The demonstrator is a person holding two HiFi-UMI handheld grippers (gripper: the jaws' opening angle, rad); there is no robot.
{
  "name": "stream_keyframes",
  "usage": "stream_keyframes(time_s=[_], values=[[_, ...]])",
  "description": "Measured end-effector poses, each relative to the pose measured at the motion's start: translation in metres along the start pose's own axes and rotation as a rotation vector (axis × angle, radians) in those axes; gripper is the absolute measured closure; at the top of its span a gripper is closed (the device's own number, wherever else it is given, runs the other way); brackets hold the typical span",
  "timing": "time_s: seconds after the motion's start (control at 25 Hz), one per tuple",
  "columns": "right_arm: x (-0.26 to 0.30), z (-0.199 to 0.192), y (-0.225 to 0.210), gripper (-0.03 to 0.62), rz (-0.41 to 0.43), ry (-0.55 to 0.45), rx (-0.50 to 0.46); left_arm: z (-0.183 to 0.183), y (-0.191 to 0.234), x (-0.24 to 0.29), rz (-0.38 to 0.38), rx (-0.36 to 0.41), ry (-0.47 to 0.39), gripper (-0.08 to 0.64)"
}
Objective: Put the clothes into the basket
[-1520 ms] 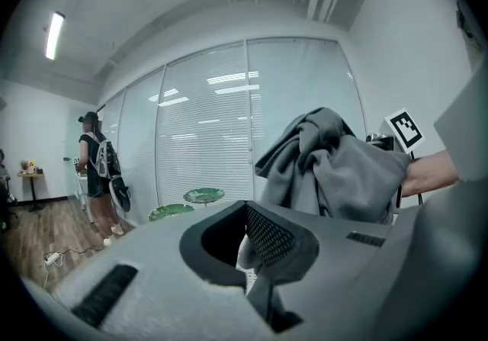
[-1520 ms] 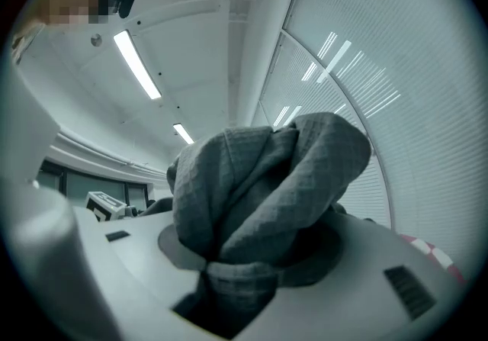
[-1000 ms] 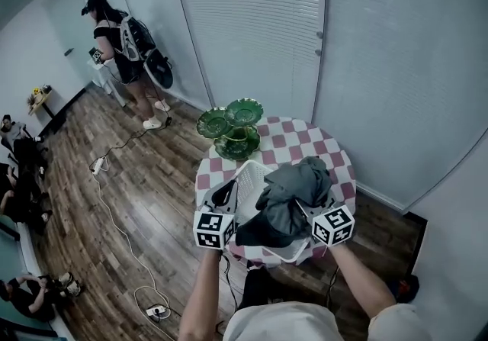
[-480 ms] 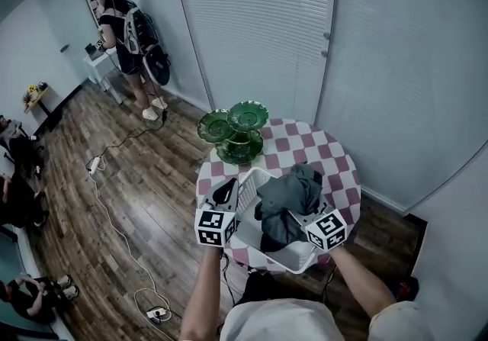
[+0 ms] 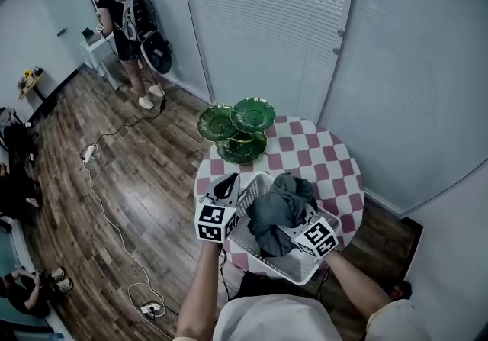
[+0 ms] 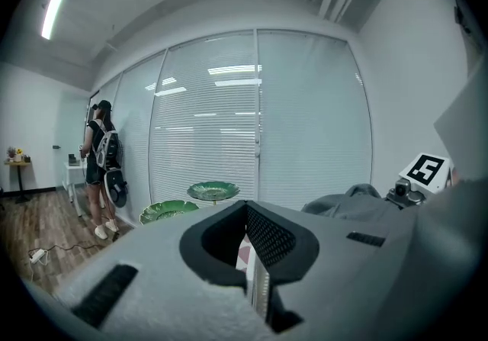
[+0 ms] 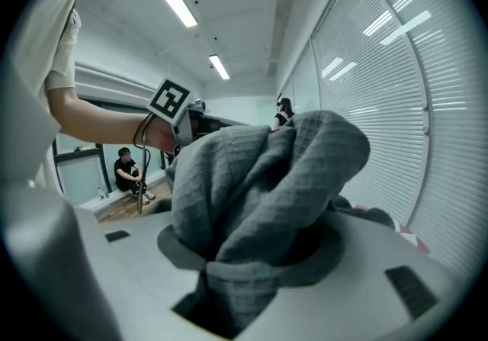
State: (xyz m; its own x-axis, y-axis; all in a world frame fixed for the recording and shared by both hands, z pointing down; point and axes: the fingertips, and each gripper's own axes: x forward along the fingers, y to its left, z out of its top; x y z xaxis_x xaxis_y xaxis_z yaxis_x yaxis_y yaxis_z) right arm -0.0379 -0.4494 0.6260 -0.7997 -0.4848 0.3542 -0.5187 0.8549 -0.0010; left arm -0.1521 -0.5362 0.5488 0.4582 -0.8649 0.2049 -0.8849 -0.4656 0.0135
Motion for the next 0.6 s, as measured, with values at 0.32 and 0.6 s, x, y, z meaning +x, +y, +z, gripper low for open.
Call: stream_keyframes(time_s=[0.32, 0.6], values=[[0.019, -0.016, 0.026, 0.394, 0.189, 0.08, 0.019, 0.01, 0.014, 0.032, -0.025, -0.016, -0.006, 0.548], [0.031, -0.062, 0.027, 0.387, 0.234, 0.27, -0.027, 0.016, 0.014, 0.055, -0.053, -0.01, -0.013, 0.548]])
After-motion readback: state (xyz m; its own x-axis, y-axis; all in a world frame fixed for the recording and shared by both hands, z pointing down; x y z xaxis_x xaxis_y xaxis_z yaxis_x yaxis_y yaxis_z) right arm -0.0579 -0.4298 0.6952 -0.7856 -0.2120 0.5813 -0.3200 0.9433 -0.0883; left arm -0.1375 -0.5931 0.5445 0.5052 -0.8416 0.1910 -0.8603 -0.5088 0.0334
